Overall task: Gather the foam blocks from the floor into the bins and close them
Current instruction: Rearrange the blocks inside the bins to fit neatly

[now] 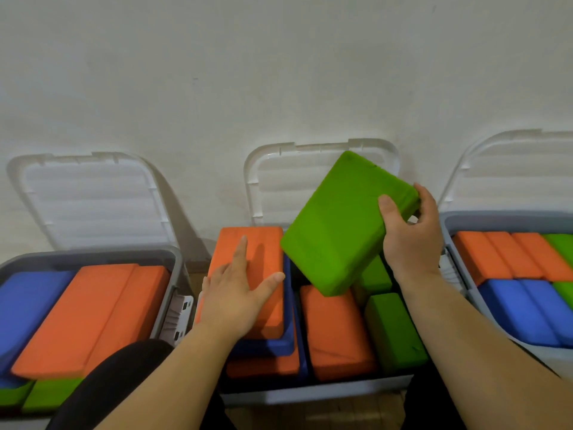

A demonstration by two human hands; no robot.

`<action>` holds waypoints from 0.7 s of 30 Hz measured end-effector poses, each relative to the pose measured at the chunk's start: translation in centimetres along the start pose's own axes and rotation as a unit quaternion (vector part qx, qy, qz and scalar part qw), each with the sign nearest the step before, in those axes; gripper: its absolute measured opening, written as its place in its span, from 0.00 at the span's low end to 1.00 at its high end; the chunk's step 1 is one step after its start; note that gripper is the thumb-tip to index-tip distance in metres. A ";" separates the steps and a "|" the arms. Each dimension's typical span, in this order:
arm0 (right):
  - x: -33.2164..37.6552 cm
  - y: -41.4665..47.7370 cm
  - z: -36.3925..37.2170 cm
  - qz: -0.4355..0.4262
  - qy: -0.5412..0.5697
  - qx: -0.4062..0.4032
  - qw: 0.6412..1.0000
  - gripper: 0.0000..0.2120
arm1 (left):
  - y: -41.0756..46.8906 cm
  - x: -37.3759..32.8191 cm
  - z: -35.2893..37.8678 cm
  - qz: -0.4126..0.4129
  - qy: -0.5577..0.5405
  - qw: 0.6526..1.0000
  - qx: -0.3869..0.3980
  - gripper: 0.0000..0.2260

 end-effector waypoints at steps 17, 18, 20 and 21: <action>-2.1 -7.1 7.6 0.092 0.084 0.195 0.973 0.40 | -0.3 -1.3 -6.0 0.060 -0.179 0.974 -0.124 0.41; -1.8 -7.7 8.0 0.050 0.040 0.225 0.972 0.42 | -0.3 -1.0 -7.0 0.053 -0.150 0.975 -0.153 0.37; -1.3 -8.9 9.0 -0.008 -0.002 0.278 0.960 0.40 | -0.3 -0.2 -8.3 0.032 -0.118 0.976 -0.179 0.32; -1.0 -9.3 9.3 -0.028 -0.024 0.296 0.954 0.37 | -0.3 0.1 -8.6 0.020 -0.100 0.978 -0.181 0.31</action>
Point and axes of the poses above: each hand's wrist, its own y-axis towards the middle knuckle, its own z-axis out of the palm, x = y × z, the point moved 7 cm from there along y, towards the middle knuckle, and after that the axes turned 3 degrees about -x, right-handed, at the moved point
